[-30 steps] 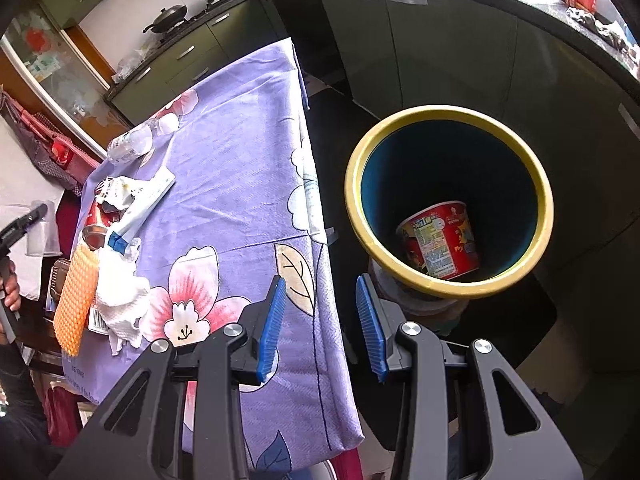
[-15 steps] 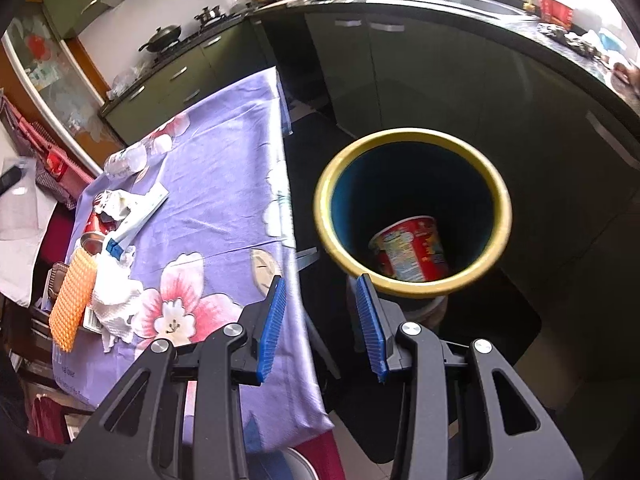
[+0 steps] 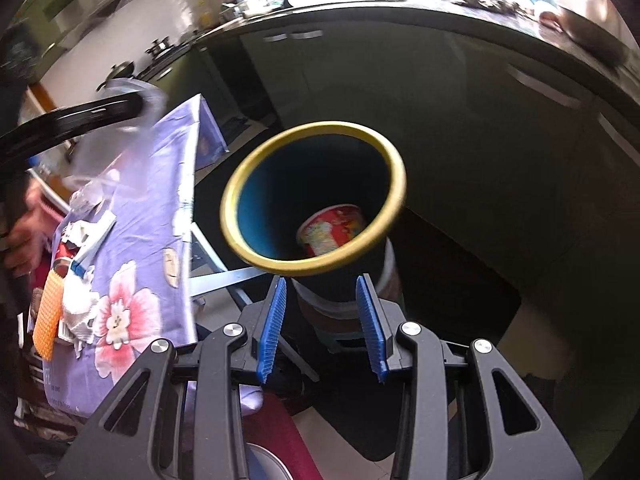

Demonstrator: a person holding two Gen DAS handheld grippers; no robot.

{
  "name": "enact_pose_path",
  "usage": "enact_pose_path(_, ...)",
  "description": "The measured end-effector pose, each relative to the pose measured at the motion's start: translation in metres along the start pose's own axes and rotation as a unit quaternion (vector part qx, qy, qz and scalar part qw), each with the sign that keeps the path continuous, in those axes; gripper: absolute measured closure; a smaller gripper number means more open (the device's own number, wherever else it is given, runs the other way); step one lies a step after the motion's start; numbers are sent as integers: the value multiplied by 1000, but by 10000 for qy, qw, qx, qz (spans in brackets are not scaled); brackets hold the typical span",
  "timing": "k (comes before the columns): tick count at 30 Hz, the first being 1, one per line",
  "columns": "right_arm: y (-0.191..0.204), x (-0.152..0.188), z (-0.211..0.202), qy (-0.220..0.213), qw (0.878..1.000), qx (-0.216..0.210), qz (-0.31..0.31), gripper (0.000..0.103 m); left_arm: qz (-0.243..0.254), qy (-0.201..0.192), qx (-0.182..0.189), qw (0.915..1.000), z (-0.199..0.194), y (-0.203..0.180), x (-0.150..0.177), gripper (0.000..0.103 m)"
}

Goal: Collect trash
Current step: 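Carry the plastic cup over the bin and open the left gripper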

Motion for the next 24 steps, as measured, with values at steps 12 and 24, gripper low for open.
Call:
enact_pose_path(12,-19,9,-3,6,9998,30,180,60,-226,-531,-46,9983,-25,6,-8,28)
enact_pose_path(24,98,-9,28,308,9953,-410,-817,52,-1262,-1341,-1429,9725,-208,151,102,13)
Point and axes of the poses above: each gripper's, at about its wrist camera, not at the fingertips, and z roughly the way its jaws point, y to its left, x to its underside, the point moved 5 cm from there along z, roughly the way its jaws point, and after that the axes turned 5 degrees about -x, right-handed, at the moved point
